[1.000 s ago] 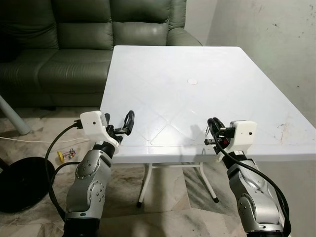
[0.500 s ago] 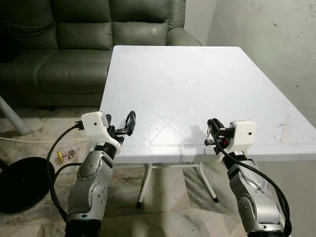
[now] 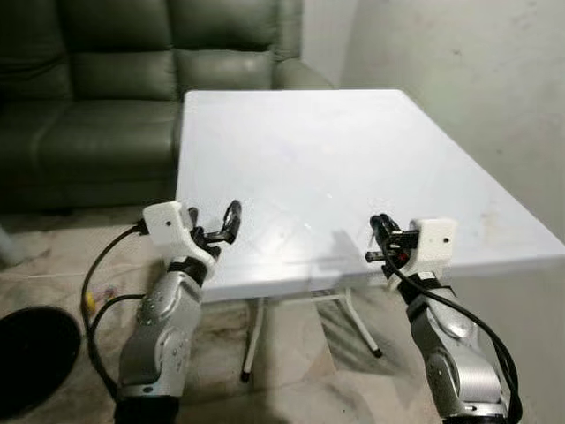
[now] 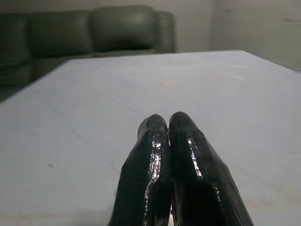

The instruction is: Hang keys on a hook

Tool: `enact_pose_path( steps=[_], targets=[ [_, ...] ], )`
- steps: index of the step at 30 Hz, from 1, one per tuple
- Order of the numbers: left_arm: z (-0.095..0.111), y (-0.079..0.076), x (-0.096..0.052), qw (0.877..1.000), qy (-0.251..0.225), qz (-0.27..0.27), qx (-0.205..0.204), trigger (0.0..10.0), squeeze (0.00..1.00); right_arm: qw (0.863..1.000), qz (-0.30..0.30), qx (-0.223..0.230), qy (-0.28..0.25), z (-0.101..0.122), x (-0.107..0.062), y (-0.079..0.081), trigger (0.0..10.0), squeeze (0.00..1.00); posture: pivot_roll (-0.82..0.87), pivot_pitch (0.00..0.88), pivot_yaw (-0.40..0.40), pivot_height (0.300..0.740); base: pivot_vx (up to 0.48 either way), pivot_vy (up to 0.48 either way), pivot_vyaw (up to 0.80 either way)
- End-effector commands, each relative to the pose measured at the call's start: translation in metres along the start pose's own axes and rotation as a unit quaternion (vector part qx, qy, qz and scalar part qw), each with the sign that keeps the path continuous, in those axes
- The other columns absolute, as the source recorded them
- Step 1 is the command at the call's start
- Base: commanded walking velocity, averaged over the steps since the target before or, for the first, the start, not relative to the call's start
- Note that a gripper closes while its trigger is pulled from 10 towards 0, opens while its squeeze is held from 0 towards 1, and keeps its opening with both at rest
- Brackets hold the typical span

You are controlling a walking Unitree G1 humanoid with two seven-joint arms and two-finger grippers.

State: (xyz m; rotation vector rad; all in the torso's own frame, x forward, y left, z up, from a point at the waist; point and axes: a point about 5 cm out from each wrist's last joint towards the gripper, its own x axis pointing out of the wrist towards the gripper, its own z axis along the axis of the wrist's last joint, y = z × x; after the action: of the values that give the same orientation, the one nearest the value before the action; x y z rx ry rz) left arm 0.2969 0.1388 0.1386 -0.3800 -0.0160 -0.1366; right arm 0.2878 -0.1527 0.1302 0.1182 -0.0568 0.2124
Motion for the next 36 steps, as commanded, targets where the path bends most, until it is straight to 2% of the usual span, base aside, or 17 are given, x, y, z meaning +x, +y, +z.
enact_pose_path(
  steps=[1,36],
  targets=[
    [0.0001,-0.0102,0.0018,1.000,0.002,-0.013,-0.003,10.0,0.00,1.000,-0.005,-0.005,-0.007,0.0061,-0.0009,-0.0053,10.0,0.00,0.03,0.000,-0.037,0.715,0.000,0.000,-0.71],
    [-0.0008,-0.0075,0.0008,1.000,0.011,0.007,0.000,10.0,0.00,1.000,-0.008,-0.006,-0.006,0.0096,-0.0008,-0.0057,10.0,0.00,0.03,0.014,-0.046,0.715,0.000,0.000,-0.71]
  ],
)
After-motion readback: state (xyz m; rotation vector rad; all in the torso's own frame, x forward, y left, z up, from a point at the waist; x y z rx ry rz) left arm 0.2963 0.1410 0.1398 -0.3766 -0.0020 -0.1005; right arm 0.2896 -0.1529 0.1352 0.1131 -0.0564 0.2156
